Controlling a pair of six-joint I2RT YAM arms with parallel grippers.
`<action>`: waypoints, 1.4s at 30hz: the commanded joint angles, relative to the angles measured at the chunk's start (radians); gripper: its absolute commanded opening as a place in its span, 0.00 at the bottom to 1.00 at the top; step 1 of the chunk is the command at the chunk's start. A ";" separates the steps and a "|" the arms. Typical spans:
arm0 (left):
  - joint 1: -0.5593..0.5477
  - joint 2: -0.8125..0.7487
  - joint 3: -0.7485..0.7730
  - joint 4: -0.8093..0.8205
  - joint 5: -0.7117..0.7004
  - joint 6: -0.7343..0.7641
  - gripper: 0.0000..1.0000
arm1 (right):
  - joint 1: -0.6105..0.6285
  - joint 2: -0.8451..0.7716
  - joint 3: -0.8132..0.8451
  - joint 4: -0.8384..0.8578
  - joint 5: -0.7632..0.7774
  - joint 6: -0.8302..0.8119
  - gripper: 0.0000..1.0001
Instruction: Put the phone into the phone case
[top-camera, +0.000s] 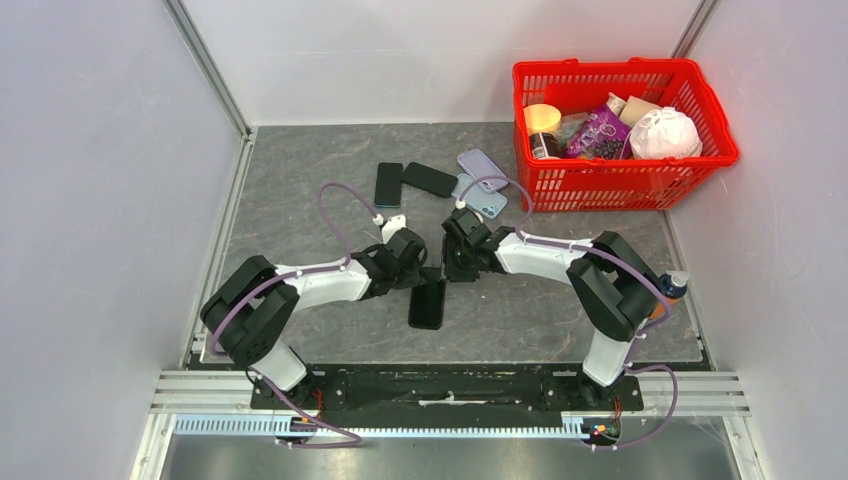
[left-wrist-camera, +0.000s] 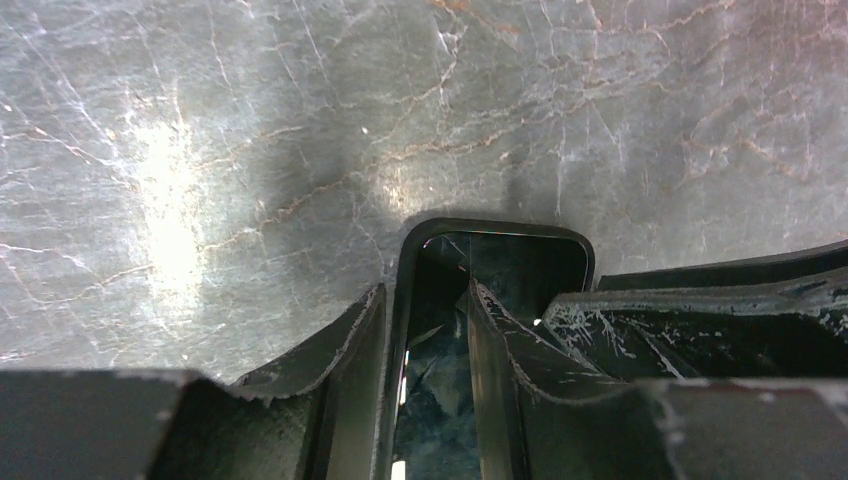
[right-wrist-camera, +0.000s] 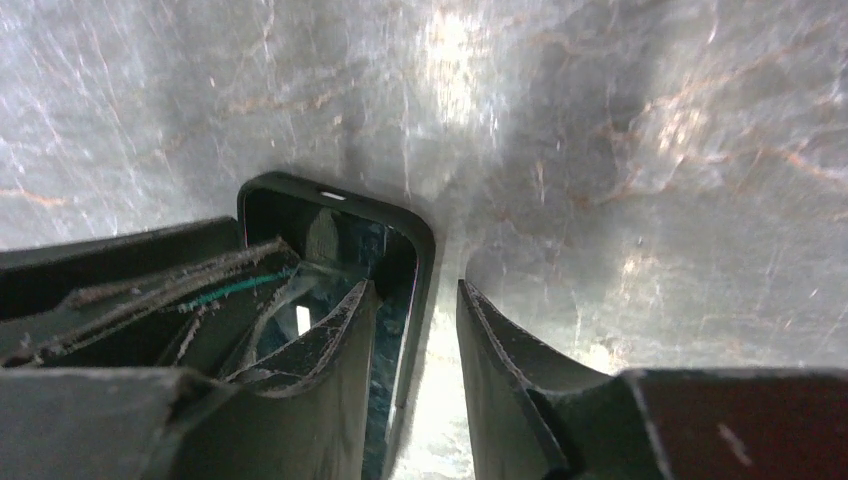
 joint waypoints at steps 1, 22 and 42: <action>-0.007 0.021 -0.086 -0.194 0.109 0.073 0.42 | 0.014 -0.036 -0.078 -0.046 -0.098 0.006 0.43; -0.010 -0.143 -0.161 -0.258 0.147 0.155 0.50 | 0.102 -0.080 -0.138 0.008 -0.144 0.076 0.51; -0.066 -0.124 -0.132 -0.258 0.034 0.119 0.42 | 0.049 -0.131 -0.058 -0.058 -0.065 0.049 0.46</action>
